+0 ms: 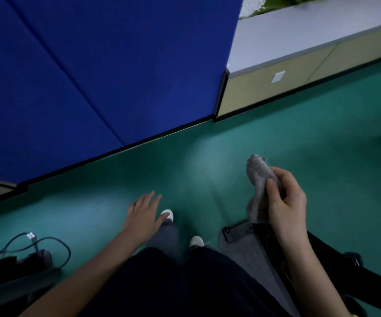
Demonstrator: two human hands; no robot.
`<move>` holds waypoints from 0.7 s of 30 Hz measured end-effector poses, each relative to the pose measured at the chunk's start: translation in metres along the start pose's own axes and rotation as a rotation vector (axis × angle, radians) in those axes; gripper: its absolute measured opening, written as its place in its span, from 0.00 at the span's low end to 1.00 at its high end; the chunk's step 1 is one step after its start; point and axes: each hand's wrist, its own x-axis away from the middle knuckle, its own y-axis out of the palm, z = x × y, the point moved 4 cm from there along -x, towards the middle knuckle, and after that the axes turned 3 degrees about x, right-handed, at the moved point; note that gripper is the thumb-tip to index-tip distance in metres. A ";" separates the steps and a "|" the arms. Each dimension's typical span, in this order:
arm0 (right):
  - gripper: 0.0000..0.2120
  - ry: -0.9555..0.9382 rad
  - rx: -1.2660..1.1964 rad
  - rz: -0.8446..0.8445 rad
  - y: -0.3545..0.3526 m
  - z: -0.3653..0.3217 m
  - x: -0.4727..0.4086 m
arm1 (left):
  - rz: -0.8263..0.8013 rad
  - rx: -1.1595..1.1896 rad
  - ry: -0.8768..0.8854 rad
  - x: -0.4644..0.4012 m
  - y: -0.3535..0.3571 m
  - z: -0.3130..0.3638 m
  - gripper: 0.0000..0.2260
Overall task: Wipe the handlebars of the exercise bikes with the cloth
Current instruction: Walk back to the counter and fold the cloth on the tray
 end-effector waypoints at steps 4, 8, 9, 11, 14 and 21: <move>0.09 0.057 0.006 0.111 0.010 -0.009 -0.034 | 0.025 -0.030 0.078 -0.060 -0.033 0.002 0.30; 0.10 0.073 0.019 0.163 0.041 -0.033 -0.072 | 0.043 -0.094 0.184 -0.129 -0.080 0.006 0.30; 0.10 0.072 0.025 0.175 0.051 -0.040 -0.084 | 0.049 -0.105 0.217 -0.147 -0.094 0.007 0.30; 0.10 0.065 0.037 0.194 0.068 -0.058 -0.108 | 0.073 -0.145 0.286 -0.181 -0.123 0.011 0.30; 0.10 0.042 0.054 0.228 0.081 -0.080 -0.137 | 0.096 -0.198 0.373 -0.223 -0.164 0.023 0.30; 0.10 0.105 0.041 0.350 0.076 -0.084 -0.174 | 0.123 -0.206 0.475 -0.282 -0.214 0.063 0.30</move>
